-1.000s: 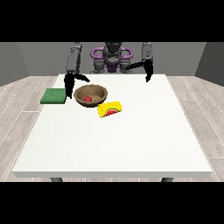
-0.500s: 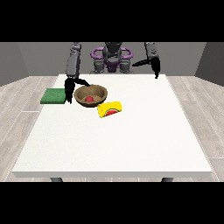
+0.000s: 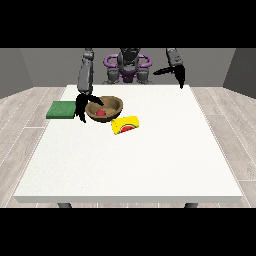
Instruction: Pick the cup and pour the ball into the bowl, then pick the bowl and place it on the pad
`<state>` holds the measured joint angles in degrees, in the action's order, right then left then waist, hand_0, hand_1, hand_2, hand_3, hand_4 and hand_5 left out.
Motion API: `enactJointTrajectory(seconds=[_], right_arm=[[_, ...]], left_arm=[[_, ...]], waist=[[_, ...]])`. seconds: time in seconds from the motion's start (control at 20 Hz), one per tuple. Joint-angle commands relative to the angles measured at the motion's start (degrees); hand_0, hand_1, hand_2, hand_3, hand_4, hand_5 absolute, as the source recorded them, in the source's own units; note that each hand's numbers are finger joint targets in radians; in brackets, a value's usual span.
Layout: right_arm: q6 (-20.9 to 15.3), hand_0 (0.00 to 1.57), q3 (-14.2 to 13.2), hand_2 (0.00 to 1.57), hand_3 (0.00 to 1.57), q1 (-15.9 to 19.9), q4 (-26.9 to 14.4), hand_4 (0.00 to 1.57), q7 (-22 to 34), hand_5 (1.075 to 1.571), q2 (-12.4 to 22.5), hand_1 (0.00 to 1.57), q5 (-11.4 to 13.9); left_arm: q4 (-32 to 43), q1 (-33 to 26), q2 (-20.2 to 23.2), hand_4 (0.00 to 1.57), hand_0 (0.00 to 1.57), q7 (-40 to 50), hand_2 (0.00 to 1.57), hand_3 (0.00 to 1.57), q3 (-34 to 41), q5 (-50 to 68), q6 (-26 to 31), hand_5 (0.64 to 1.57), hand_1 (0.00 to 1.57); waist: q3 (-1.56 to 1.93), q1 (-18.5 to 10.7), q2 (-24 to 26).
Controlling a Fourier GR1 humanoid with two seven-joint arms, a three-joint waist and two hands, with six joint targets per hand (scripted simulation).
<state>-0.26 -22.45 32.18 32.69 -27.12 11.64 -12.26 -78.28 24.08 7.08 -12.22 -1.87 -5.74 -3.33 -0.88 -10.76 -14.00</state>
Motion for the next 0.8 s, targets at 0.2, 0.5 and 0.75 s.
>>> enactJointTrajectory(seconds=[0.2,0.5,0.75], right_arm=[[-19.87,1.57,6.9,1.57,1.51,-4.62,-4.48,0.94,5.05,1.549,3.77,1.57,13.47],[-25.75,1.57,11.3,1.57,1.18,-2.55,-3.38,0.89,18.33,1.567,3.58,1.57,17.83],[-21.87,1.57,15.14,1.57,0.97,3.24,-0.06,0.82,32.67,1.564,5.9,1.57,19.93]], left_arm=[[-1.21,2.37,-0.4,0.6,0.0,-0.47,0.0,0.0,-1.2,0.47,1.77,1.544,0.0],[3.79,0.87,-0.07,0.93,0.0,1.28,0.0,0.0,0.91,2.56,3.17,1.436,0.0],[11.34,-4.04,4.14,0.99,0.0,-2.99,0.0,0.0,7.71,5.97,5.41,1.419,0.0]], waist=[[0.57,-5.25,-3.77],[0.66,-3.27,5.86],[0.77,3.26,12.85]])
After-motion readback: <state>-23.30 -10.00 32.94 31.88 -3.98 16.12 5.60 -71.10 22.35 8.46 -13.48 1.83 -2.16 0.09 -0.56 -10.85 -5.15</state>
